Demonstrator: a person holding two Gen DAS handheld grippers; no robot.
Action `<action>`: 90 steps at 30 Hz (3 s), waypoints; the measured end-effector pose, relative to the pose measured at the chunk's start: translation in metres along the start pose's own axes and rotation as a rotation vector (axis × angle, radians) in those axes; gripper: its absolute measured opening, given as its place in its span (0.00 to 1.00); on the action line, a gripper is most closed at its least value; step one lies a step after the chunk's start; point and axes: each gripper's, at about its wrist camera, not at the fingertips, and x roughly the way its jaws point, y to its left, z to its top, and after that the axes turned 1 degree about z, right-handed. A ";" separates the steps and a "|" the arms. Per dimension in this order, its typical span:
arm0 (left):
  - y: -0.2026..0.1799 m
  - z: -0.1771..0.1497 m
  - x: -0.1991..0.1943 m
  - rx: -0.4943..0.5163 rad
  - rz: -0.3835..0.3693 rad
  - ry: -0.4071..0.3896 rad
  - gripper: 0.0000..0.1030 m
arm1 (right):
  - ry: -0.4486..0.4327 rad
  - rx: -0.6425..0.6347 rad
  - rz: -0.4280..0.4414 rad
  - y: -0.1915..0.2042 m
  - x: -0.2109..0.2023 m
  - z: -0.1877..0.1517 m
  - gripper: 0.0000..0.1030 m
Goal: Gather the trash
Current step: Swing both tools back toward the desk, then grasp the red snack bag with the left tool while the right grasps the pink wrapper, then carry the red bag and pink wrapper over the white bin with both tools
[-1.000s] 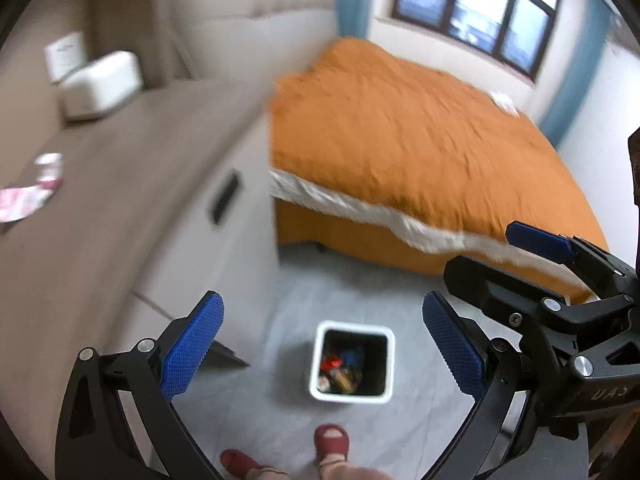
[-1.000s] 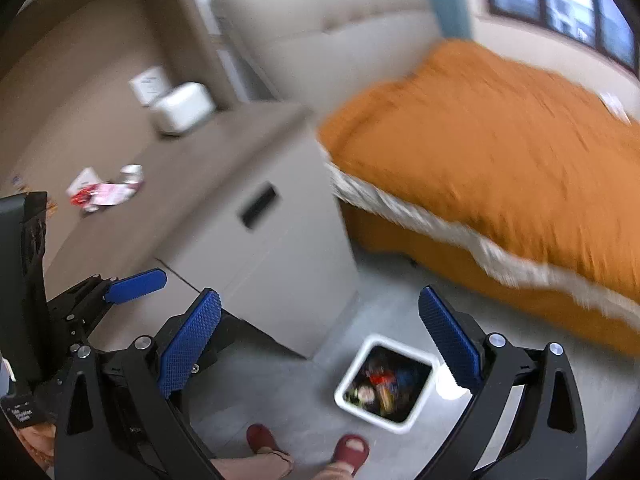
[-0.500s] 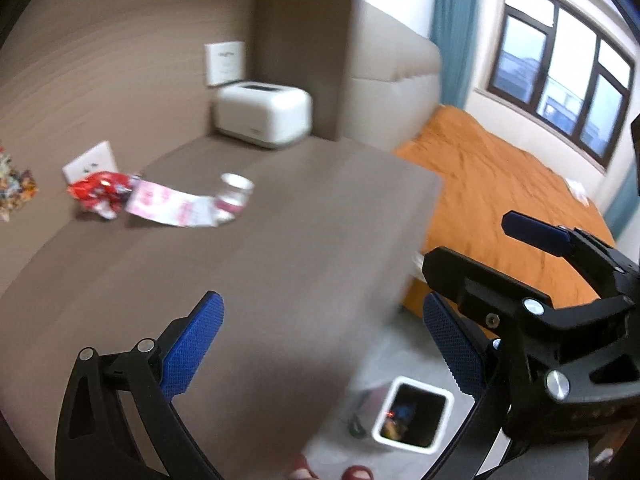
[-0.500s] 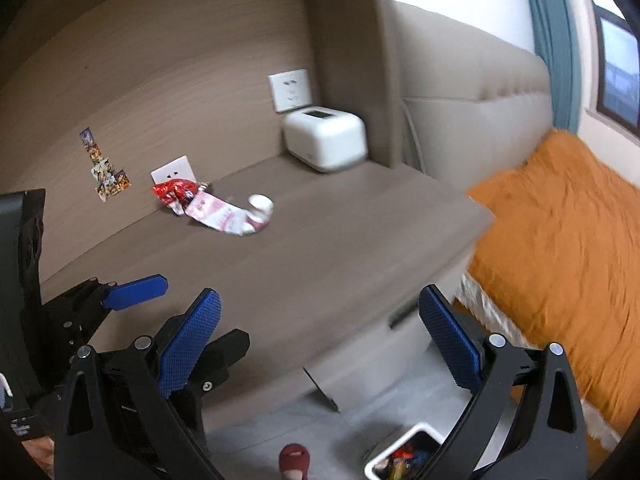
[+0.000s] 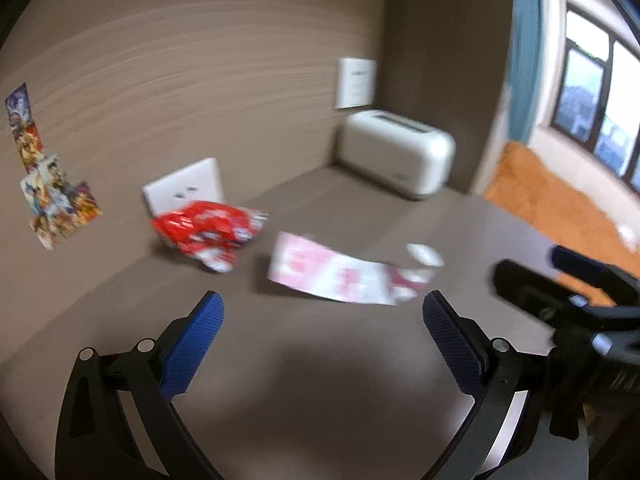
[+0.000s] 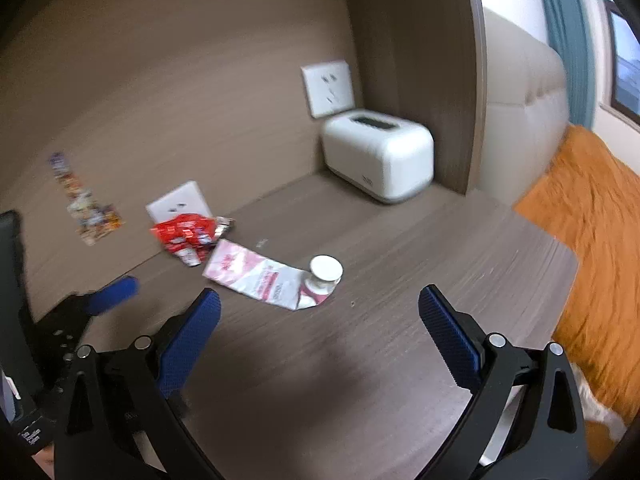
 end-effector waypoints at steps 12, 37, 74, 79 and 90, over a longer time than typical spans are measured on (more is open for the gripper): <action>0.084 0.042 0.091 -0.093 0.056 0.043 0.95 | 0.105 0.165 -0.138 0.003 0.106 0.003 0.96; 0.085 0.038 0.119 -0.168 -0.012 0.142 0.68 | 0.047 -0.010 -0.137 0.017 0.072 0.011 0.30; -0.264 -0.094 -0.051 0.448 -0.454 0.256 0.68 | 0.008 0.225 -0.555 -0.192 -0.190 -0.142 0.30; -0.301 -0.130 -0.053 0.525 -0.489 0.309 0.68 | 0.055 0.247 -0.618 -0.211 -0.196 -0.172 0.30; -0.345 -0.224 -0.025 0.642 -0.534 0.490 0.68 | 0.193 0.378 -0.678 -0.271 -0.156 -0.250 0.30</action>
